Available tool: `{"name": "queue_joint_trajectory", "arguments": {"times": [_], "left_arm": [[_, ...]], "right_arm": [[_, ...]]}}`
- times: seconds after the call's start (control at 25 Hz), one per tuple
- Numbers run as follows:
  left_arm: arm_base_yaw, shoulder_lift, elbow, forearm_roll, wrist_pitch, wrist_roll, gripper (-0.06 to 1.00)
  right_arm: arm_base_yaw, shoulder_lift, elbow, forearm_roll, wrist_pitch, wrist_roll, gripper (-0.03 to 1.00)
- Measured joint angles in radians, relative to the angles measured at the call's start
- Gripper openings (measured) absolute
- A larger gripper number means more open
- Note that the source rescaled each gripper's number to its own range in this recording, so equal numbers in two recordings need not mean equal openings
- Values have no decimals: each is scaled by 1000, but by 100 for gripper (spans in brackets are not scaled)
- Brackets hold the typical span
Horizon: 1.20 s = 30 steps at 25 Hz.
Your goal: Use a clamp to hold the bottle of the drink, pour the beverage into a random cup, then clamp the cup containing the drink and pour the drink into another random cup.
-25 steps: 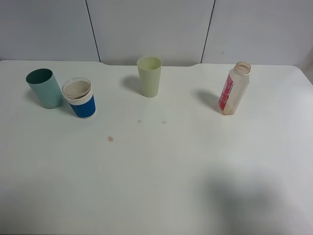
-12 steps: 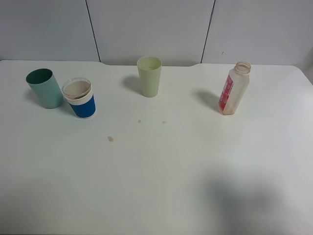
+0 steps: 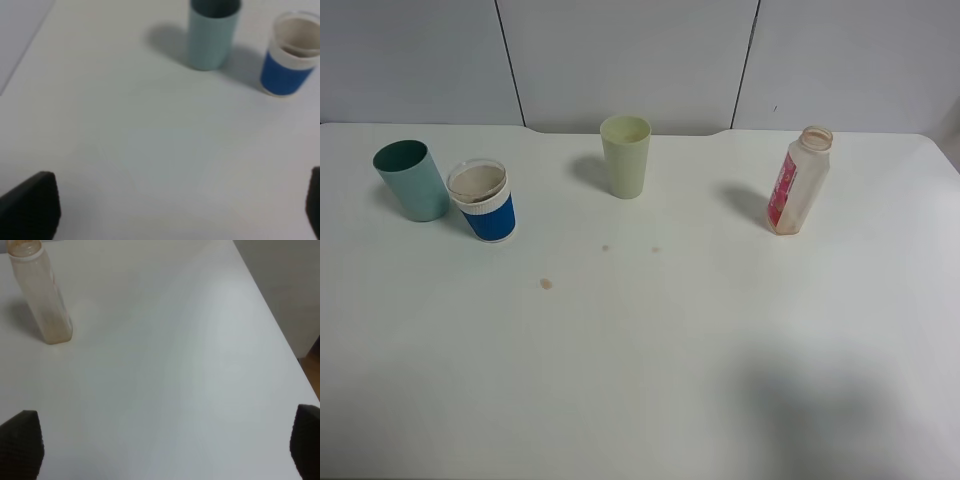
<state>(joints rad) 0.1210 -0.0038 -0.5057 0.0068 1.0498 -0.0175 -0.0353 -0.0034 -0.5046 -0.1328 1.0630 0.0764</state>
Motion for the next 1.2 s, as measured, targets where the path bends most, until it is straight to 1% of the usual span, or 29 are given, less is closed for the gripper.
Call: {"name": "queue_joint_trajectory", "arguments": {"times": [0.08,0.2,1.2], "left_arm": [[-29,0,0,-7,0,1,100],[-47,0,0,-7,0,1,100],[-48,0,0,-7,0,4,100]], "right_arm": [[0,0,0,0,0,0,98],[0,0,0,0,0,0,98],[0,0,0,0,0,0,98]]}}
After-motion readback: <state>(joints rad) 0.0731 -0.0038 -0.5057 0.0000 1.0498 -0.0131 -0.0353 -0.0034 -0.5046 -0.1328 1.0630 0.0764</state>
